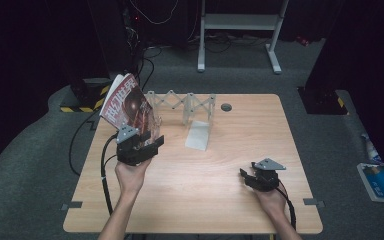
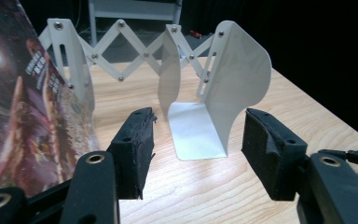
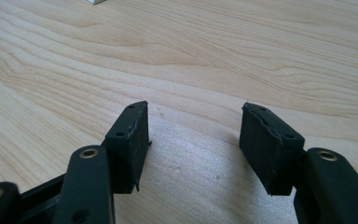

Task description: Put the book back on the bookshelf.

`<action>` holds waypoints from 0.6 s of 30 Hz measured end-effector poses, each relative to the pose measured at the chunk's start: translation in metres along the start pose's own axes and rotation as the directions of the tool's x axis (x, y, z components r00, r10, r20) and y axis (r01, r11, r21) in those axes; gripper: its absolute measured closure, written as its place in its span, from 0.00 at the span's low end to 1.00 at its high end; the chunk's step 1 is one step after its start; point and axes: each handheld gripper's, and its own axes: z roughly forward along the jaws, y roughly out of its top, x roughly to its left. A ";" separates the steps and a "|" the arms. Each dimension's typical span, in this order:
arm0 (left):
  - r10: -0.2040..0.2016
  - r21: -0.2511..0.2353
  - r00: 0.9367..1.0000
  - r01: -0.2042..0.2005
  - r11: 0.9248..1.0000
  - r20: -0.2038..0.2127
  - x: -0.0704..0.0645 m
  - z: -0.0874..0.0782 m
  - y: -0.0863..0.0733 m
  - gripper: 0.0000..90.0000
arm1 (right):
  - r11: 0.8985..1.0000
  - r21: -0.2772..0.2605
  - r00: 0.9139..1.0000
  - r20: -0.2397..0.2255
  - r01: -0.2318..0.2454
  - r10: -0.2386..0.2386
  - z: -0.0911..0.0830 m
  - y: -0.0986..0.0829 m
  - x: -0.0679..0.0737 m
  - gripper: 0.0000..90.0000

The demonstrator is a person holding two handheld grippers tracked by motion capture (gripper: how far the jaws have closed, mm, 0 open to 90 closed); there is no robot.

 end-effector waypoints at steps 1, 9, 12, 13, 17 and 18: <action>0.004 0.004 1.000 -0.004 1.000 0.002 -0.001 0.001 -0.001 0.48 | 1.000 0.000 1.000 0.000 0.000 0.000 0.000 0.000 0.000 0.47; -0.014 0.015 0.999 0.014 1.000 0.038 -0.005 0.010 -0.006 0.48 | 1.000 0.000 1.000 0.000 0.000 0.000 0.000 0.000 0.000 0.47; -0.011 0.020 0.999 0.010 1.000 0.047 -0.009 0.013 -0.007 0.48 | 1.000 0.000 1.000 0.000 0.000 0.000 0.000 0.000 0.000 0.47; -0.009 0.018 0.999 0.008 1.000 0.047 -0.010 0.013 -0.008 0.48 | 1.000 0.000 1.000 0.000 0.000 0.000 0.000 0.000 0.000 0.47; -0.006 0.019 0.999 0.005 1.000 0.053 -0.013 0.016 -0.010 0.48 | 1.000 0.000 1.000 0.000 0.000 0.000 0.000 0.000 0.000 0.47; -0.002 0.017 0.998 0.001 1.000 0.057 -0.015 0.018 -0.011 0.48 | 1.000 0.000 1.000 0.000 0.000 0.000 0.000 0.000 0.000 0.47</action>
